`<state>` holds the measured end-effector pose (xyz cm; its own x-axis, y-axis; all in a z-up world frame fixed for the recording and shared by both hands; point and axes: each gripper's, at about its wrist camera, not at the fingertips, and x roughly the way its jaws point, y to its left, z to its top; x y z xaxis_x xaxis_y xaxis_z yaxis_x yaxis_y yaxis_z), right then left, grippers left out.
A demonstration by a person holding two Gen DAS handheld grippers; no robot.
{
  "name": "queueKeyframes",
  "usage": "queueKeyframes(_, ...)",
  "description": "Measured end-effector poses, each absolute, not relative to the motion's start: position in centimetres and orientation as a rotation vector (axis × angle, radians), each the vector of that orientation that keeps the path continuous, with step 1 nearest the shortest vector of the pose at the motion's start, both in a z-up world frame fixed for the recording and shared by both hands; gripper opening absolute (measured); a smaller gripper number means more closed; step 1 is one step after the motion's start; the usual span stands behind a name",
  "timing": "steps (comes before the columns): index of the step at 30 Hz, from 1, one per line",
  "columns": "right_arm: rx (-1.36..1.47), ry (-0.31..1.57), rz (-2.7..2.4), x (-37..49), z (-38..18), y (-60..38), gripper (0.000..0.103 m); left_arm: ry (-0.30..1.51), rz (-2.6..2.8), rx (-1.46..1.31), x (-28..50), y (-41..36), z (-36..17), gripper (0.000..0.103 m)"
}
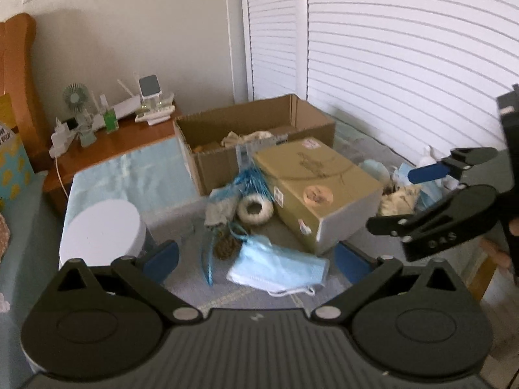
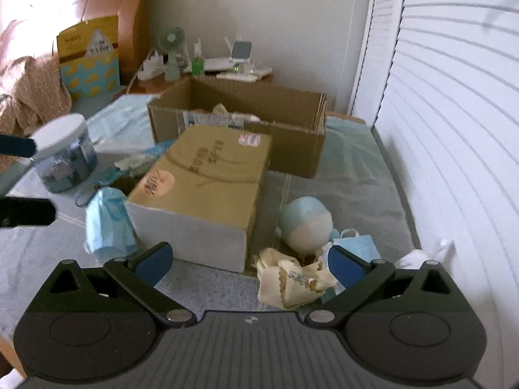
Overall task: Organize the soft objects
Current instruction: 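Grasp the crumpled cream cloth with the right gripper while the left grasps the blue face mask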
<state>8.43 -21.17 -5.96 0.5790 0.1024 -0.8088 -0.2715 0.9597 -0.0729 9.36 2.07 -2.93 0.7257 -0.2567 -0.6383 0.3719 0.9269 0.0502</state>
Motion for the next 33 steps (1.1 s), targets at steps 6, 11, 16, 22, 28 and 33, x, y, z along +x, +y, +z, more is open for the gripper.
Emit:
queueKeyframes(6, -0.194, 0.993, 0.274, 7.1, -6.4, -20.8, 0.103, 0.684, -0.352, 0.178, 9.4, 2.4, -3.3, 0.102)
queueKeyframes(11, -0.212, 1.006, 0.293, 5.5, -6.0, -20.6, 0.103, 0.688, -0.366, 0.181, 9.7, 2.2, -3.5, 0.102)
queueKeyframes(16, -0.206, 1.006, 0.249, 4.9, -5.7, -21.4, 0.103, 0.699, -0.378, 0.175, 10.0, 1.9, -3.9, 0.102)
queueKeyframes(22, -0.191, 1.069, 0.227, 4.8, -7.6, -21.8, 0.103, 0.725, -0.385, 0.179, 10.3, 1.6, -4.7, 0.102)
queueKeyframes(28, -0.223, 1.019, 0.215, 3.3, -6.4, -22.0, 0.103, 0.747, -0.404, 0.187, 10.4, 1.3, -5.3, 0.102)
queueKeyframes(33, -0.202, 1.072, 0.195, 3.5, -7.8, -22.6, 0.103, 0.758, -0.424, 0.204, 10.5, 0.7, -6.1, 0.101)
